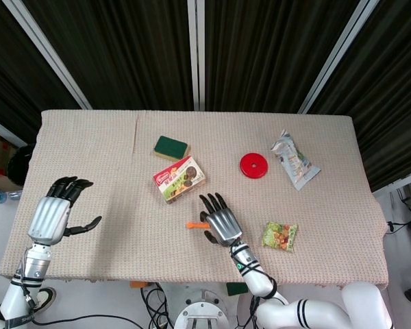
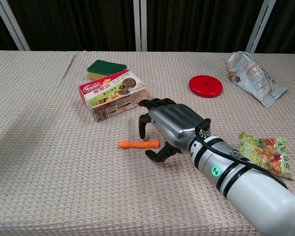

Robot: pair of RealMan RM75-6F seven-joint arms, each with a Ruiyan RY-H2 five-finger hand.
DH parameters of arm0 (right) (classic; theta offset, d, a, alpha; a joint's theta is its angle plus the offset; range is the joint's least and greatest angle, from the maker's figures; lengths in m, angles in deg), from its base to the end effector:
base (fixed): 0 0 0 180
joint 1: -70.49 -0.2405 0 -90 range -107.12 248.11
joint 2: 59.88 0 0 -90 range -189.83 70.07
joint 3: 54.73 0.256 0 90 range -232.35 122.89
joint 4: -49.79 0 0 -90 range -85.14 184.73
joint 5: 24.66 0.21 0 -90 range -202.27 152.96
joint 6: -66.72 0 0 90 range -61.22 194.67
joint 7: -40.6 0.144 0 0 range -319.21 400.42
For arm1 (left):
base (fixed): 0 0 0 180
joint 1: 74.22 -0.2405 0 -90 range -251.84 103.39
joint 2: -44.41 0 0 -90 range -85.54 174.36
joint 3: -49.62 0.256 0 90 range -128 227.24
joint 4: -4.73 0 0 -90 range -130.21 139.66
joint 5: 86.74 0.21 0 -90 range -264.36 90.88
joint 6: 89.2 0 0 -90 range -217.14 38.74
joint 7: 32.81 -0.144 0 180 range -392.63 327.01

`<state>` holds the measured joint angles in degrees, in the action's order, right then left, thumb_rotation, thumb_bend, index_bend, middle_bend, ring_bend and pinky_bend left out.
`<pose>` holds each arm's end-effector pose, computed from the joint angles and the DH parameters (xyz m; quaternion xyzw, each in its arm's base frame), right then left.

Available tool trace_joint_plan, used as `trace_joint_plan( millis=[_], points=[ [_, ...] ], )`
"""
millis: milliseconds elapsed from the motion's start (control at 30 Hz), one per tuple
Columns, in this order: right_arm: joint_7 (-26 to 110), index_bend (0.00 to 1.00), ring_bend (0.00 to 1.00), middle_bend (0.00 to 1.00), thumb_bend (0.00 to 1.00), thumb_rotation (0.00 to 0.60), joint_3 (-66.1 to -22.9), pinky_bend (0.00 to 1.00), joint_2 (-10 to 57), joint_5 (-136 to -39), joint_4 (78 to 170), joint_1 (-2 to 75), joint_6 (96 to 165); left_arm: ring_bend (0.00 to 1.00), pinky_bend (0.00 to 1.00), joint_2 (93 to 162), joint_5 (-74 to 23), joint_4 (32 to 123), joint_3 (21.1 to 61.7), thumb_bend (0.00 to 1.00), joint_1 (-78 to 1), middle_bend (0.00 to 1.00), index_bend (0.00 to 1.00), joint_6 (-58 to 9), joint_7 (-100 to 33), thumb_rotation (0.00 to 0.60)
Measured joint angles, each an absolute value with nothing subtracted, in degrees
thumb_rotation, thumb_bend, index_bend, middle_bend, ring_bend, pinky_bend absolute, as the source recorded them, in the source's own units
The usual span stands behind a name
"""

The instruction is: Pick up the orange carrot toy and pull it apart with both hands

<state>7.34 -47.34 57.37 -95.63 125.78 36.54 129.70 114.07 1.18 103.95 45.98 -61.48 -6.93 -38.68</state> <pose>-0.0913 -0.2463 -0.1386 0.7492 -0.3788 0.3920 0.3761 -0.2444 0.2160 0.1143 -0.6237 -0.3794 -0.4555 0.5095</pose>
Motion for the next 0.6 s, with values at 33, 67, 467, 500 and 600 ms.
trace_joint_plan(
  millis=[33,67,467,500,600],
  points=[
    [7.3,0.47,0.0,0.03,0.31,0.6,-47.3,0.0,57.5,-95.7,125.5,36.5,129.7,0.13,0.15,114.1,1.2,103.9,46.0,0.17,-61.5,0.21,0.23,-7.0,-38.6,0.361],
    [7.3,0.47,0.0,0.03,0.31,0.6,-47.3,0.0,57.6,-95.8,125.1,36.5,129.7,0.13,0.15,114.1,1.1,103.9,46.0,0.17,-61.5,0.21,0.23,-7.1,-38.6,0.361],
    [7.7,0.55,0.0,0.04,0.33,0.6,-46.9,0.0,58.9,-96.3,123.1,36.3,129.8,0.13,0.15,114.1,0.9,103.6,46.0,0.17,-61.3,0.21,0.23,-7.4,-38.2,0.361],
    [7.7,0.55,0.0,0.04,0.33,0.6,-46.9,0.0,59.0,-96.3,122.9,36.4,129.8,0.13,0.15,114.1,0.9,103.6,46.0,0.17,-61.3,0.21,0.23,-7.4,-38.2,0.358],
    [7.6,0.56,0.0,0.04,0.34,0.6,-46.8,0.0,59.1,-96.3,122.8,36.4,129.9,0.13,0.15,114.1,0.8,103.5,46.1,0.17,-61.3,0.21,0.23,-7.5,-38.2,0.358]
  ],
)
